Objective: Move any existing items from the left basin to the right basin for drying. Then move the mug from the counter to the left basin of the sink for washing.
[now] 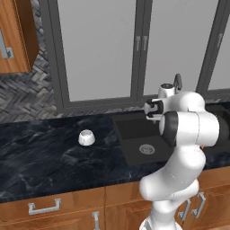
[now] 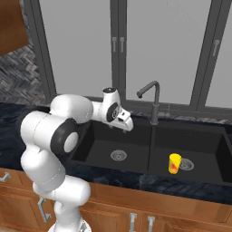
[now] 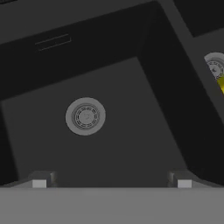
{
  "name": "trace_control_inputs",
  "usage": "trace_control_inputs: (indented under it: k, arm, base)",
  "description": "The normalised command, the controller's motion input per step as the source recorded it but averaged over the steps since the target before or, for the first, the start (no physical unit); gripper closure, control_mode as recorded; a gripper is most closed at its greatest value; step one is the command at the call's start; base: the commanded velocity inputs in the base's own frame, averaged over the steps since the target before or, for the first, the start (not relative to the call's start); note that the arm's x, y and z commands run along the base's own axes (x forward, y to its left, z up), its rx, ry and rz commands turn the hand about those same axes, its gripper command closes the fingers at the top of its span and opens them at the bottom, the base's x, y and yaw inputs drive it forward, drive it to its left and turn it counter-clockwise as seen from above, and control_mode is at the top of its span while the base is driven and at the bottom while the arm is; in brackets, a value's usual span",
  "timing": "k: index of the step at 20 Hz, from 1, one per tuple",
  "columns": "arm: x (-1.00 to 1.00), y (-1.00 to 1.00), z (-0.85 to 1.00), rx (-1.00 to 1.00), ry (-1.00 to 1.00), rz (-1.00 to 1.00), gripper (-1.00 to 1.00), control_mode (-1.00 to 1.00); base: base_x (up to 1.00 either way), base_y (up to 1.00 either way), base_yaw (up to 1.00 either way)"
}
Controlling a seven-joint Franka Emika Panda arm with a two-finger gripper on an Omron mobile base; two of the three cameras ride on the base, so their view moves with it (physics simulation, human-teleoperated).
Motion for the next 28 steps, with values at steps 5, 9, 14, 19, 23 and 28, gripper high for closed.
trace_control_inputs:
  k: [5,9,14,19,23,28]
  arm:
    - [0.0,0.74,0.04,0.0,0.03,0.0,-1.0,-1.0]
    - [0.0,0.71,0.04,0.0,0.03,0.0,-1.0,-1.0]
    - [0.0,0.73,0.1,0.0,0.03,0.0,-1.0,-1.0]
    - [0.0,0.78,0.1,0.0,0.03,0.0,-1.0,-1.0]
    - [0.0,0.77,0.1,0.0,0.02,0.0,-1.0,-1.0]
    - [0.0,0.75,0.07,0.0,0.03,0.0,-1.0,-1.0]
  base:
    - [0.0,0.0,0.0]
    - [0.0,0.0,0.0]
    - [0.0,0.0,0.0]
    - [0.0,0.0,0.0]
    - [0.0,0.0,0.0]
    - [0.0,0.0,0.0]
